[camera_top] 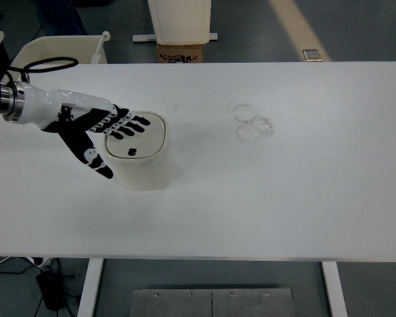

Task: Open trash can
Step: 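Press down on the lid button with the left hand's fingers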

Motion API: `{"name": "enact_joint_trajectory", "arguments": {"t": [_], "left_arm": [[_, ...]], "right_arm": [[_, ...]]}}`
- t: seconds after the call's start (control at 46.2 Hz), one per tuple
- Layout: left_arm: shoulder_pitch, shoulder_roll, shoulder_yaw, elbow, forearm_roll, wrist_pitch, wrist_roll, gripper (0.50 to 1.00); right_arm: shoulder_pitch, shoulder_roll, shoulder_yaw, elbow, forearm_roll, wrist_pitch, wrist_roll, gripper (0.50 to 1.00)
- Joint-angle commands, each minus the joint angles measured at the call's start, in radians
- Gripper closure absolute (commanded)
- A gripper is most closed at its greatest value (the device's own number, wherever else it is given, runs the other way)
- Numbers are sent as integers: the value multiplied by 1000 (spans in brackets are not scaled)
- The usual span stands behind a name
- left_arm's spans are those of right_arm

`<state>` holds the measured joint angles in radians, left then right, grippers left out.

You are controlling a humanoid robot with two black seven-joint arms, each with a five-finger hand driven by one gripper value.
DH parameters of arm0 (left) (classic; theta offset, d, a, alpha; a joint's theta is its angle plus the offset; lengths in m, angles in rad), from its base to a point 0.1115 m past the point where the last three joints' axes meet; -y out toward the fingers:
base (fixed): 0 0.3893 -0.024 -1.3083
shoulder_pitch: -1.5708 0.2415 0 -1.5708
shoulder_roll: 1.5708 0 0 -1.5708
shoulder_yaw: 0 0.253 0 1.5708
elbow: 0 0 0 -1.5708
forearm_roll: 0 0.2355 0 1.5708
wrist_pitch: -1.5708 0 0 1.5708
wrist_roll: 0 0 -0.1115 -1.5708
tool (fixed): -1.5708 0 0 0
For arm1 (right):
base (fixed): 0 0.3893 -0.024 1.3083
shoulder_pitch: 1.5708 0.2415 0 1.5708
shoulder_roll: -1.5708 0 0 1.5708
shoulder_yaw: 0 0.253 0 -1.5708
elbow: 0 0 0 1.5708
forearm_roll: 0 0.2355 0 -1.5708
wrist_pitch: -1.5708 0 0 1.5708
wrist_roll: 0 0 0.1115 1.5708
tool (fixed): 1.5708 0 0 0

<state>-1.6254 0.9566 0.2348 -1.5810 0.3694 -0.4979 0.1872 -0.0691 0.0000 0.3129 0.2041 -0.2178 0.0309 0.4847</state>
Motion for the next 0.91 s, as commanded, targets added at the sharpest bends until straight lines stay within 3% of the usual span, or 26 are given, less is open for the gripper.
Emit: {"name": "enact_joint_trajectory", "arguments": {"t": [0.0, 0.886], "left_arm": [[4, -4, 0, 3, 5, 2, 0, 500], [56, -58, 0, 49, 59, 7, 0, 500]], "right_arm": [[0, 0, 0, 0, 0, 0, 0, 509], [0, 0, 0, 0, 0, 0, 0, 509]]}}
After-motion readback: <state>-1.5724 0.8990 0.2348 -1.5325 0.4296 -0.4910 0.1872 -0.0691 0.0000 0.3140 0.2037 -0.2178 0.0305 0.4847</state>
